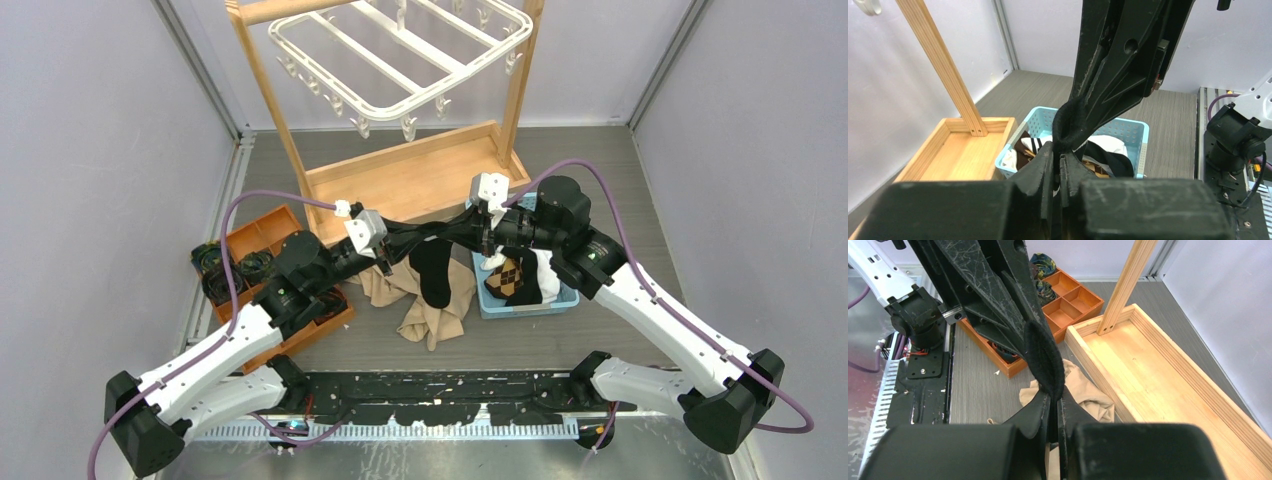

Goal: Clip the socks to the hanger
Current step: Pick up the sock from the bin.

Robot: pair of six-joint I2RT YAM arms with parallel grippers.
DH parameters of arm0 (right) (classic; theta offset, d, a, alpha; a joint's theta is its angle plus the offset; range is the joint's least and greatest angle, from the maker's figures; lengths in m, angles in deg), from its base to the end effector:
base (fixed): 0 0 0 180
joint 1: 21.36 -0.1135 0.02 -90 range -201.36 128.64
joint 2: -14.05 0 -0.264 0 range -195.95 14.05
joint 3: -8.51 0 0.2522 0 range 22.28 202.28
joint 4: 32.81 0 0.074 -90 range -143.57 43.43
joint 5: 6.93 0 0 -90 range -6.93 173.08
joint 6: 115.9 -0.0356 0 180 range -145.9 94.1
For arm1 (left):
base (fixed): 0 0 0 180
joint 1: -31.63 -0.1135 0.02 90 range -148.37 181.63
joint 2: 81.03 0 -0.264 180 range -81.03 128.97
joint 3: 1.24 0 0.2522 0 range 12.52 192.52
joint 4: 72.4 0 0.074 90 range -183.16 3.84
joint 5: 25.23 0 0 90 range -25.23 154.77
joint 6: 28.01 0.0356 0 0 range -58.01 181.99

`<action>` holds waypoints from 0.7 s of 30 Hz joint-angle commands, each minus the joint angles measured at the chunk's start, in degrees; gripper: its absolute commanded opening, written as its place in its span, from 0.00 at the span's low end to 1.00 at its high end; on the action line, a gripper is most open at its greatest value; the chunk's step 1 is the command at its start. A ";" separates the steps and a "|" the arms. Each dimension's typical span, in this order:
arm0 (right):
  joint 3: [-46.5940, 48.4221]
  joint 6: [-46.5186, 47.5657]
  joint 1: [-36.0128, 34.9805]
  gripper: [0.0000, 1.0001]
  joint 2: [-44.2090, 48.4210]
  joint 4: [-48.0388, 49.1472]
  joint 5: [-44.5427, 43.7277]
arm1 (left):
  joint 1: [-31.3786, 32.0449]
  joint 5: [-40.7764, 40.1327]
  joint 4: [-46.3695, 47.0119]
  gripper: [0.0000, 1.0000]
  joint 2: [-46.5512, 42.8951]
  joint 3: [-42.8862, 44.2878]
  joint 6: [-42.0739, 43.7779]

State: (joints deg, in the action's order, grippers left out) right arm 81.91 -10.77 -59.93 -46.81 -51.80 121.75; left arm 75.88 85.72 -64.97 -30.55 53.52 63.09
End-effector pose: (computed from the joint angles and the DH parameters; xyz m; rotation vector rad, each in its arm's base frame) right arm 0.1728 0.1663 0.3874 -1.2104 1.2422 0.8690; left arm 0.1405 -0.1546 0.3577 0.8336 1.1698 -0.8736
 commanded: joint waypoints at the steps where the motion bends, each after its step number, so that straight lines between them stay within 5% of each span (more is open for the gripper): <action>1: 2.68 0.63 -0.30 0.05 0.39 1.81 0.40 | 0.14 1.79 5.70 0.00 -0.24 1.46 -0.84; 13: 2.77 0.38 -0.30 0.07 0.27 2.41 0.24 | 0.14 3.42 5.33 0.15 -0.56 1.11 -0.84; 15: 2.81 0.41 -0.35 0.07 0.23 2.34 0.24 | 0.14 3.49 5.59 0.15 -0.47 1.11 -0.80; 18: 2.85 0.37 -0.30 0.08 0.22 2.20 0.19 | 0.14 3.89 5.73 0.01 -0.30 1.11 -0.85; 21: 2.94 -0.04 -0.25 0.23 0.23 2.47 -0.12 | 0.14 3.54 5.62 0.00 -0.44 0.83 -0.86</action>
State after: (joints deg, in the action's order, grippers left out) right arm 82.17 -10.77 -59.93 -46.81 -51.78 121.75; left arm 75.88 88.58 -63.44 -30.52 53.52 62.35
